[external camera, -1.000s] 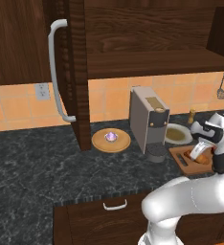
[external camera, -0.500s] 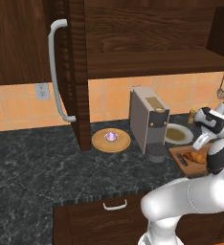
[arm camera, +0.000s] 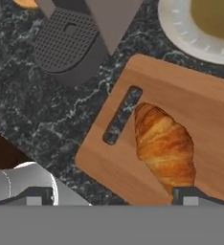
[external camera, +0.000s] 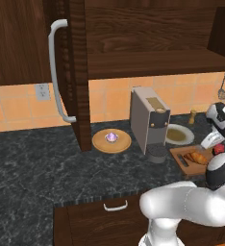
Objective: From the different types of pastries on the counter, select a croissant and place it on the cutting board. Then retrieve a jar of jam from the cabinet and place it alongside the croissant on the cutting board.
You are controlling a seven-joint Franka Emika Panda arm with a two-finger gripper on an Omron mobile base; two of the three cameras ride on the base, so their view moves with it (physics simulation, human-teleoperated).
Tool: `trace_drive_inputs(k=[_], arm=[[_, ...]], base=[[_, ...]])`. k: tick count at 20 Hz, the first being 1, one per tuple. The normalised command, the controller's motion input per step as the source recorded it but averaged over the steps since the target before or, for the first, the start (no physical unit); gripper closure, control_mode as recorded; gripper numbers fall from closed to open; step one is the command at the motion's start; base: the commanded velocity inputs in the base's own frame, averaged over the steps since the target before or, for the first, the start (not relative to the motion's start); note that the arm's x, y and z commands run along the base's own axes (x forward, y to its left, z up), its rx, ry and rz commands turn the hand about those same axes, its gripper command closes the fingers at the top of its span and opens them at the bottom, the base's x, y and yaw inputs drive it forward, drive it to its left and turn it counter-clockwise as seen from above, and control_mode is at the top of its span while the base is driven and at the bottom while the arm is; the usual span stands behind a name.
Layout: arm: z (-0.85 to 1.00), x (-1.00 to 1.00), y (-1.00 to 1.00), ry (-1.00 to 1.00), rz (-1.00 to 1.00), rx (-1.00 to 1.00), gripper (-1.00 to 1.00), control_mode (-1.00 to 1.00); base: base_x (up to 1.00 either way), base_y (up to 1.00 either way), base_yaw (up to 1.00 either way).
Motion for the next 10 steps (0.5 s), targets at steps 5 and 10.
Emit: trace_drive_inputs(k=[5,10], arm=[[-0.41,-1.0,0.77,-0.24,-0.23,-0.13,-1.0,-1.0],[-0.38,-1.0,0.87,-0.24,-0.19,-0.21,-1.0,-1.0]], base=[[0.0,0.0,0.0],[0.0,0.0,0.0]])
